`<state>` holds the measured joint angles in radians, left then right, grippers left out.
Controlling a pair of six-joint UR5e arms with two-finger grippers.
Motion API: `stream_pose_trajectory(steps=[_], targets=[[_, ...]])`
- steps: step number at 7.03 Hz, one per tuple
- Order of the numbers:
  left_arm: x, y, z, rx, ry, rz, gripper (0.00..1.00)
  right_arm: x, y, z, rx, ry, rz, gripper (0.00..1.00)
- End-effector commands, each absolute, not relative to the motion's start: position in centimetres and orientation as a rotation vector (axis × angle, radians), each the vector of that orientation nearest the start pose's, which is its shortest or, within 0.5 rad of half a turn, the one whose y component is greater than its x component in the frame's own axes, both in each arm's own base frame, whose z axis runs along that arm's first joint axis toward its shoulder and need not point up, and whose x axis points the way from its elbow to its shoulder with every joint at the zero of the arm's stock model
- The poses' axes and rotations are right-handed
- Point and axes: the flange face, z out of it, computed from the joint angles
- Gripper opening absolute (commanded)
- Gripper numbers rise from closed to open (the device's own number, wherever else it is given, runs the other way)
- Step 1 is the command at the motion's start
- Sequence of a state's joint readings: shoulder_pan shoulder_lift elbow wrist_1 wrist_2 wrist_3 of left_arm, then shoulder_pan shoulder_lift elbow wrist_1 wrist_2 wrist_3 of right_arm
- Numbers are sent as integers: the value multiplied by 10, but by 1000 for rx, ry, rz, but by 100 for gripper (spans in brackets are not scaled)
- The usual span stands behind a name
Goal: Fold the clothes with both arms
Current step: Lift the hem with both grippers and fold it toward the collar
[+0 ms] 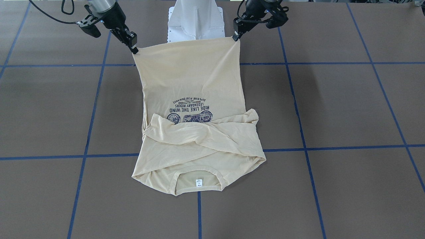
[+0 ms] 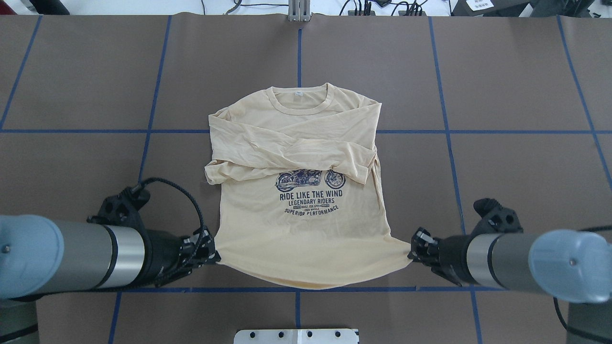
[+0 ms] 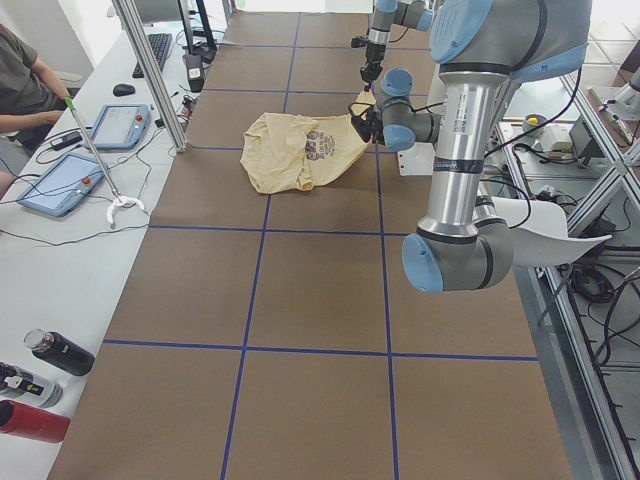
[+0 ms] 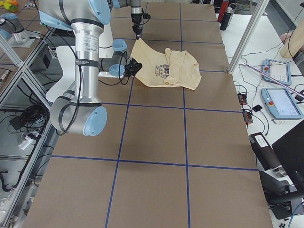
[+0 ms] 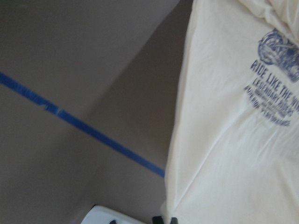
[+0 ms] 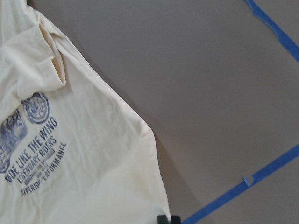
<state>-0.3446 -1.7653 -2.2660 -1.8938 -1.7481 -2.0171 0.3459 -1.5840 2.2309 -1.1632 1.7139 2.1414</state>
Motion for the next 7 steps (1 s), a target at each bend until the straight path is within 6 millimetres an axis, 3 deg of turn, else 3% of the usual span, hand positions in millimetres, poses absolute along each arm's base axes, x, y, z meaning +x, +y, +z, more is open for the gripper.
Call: stream_pose_trajectory(steps=[1, 2, 3, 5, 7], targets=[[384, -343, 211, -88, 1231, -660, 0, -353, -398, 300, -353, -1075, 861, 3], [391, -385, 209, -36, 1214, -651, 0, -350, -438, 284, -332, -1051, 855, 3], [387, -431, 224, 4, 1168, -652, 0, -354, -461, 276, -291, -1008, 837, 3], [375, -476, 252, 86, 1095, -640, 0, -364, -516, 275, -260, -975, 871, 4], [388, -510, 268, 111, 1102, -652, 0, -389, -557, 285, -225, -926, 832, 4]])
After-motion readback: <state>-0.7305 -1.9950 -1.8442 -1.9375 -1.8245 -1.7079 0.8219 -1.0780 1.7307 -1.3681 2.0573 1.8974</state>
